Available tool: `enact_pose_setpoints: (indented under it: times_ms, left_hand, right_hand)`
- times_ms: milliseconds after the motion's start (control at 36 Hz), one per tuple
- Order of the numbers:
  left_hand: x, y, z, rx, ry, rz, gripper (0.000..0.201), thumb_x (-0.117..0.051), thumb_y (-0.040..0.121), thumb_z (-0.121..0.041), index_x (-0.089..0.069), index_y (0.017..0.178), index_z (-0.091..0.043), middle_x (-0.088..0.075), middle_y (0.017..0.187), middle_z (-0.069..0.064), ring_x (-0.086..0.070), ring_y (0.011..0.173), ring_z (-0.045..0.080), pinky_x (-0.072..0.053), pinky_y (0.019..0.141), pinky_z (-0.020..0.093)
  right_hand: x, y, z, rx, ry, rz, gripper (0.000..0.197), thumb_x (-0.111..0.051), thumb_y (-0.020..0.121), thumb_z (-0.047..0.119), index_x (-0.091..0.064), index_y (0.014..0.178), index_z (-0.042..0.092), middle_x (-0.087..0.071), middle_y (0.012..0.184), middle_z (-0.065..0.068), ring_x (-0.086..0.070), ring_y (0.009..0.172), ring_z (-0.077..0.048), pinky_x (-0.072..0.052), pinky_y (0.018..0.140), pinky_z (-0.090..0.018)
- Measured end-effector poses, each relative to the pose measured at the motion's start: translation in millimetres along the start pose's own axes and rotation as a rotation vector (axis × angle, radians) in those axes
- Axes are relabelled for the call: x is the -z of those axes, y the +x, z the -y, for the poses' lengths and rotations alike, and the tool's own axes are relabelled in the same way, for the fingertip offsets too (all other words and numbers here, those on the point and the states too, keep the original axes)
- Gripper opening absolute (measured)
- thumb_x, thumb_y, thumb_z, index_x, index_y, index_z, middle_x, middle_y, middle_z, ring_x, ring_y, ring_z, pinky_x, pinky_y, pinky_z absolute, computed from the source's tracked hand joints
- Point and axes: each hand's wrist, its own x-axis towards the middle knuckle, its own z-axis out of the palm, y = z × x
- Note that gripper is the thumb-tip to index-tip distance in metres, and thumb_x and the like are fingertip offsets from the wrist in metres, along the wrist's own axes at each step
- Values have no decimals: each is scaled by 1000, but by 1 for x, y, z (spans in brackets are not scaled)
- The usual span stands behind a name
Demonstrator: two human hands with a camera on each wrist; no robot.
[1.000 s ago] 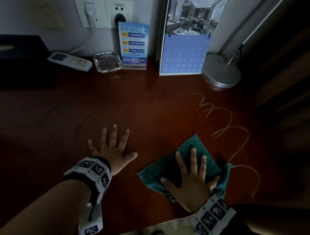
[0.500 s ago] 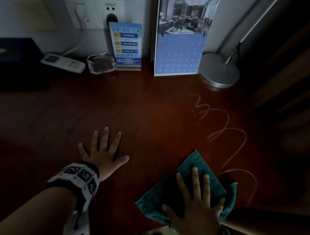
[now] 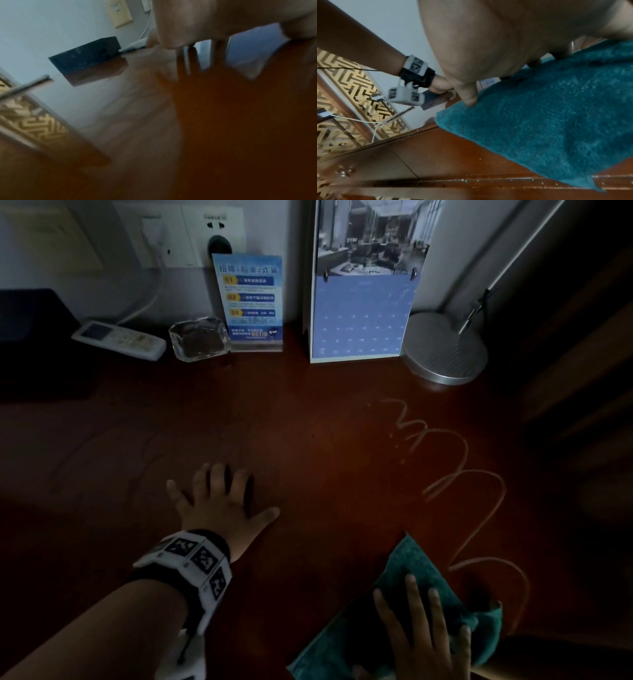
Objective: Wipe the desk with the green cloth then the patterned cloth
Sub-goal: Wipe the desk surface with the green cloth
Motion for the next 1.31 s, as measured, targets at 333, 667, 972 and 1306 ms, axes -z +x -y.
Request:
enact_pose_setpoints:
  times_ms: [333, 667, 972, 1306]
  left_hand:
    - [0, 28, -23, -26, -153, 140, 84, -20, 79, -81, 36, 132, -48, 51, 140, 0, 40, 133, 32, 11, 105, 67]
    - [5, 29, -23, -39, -162, 172, 85, -24, 79, -81, 35, 132, -51, 51, 140, -2, 40, 133, 32, 10, 105, 68]
    - [6, 30, -24, -25, -157, 174, 85, -23, 78, -82, 35, 133, -51, 49, 142, -2, 38, 134, 32, 9, 106, 68]
    - [7, 29, -24, -28, -170, 170, 80, -19, 81, -80, 34, 134, -51, 47, 143, -2, 37, 135, 32, 9, 106, 67]
  right_hand:
    - [7, 25, 13, 231, -243, 121, 80, -28, 75, 79, -25, 145, 42, -27, 150, 2, -12, 145, -21, -16, 103, -62]
    - [46, 83, 47, 229, -60, 438, 72, -23, 73, 89, 12, 132, 69, 29, 154, 11, 32, 139, -29, 10, 100, -72]
    - [58, 130, 65, 160, -42, 601, 79, -25, 77, 84, 29, 129, 61, 58, 129, 16, 53, 120, -25, 20, 99, -71]
    - [61, 177, 80, 90, -27, 526, 81, -30, 79, 81, 24, 135, 58, 53, 134, 14, 45, 130, -27, 18, 100, -72]
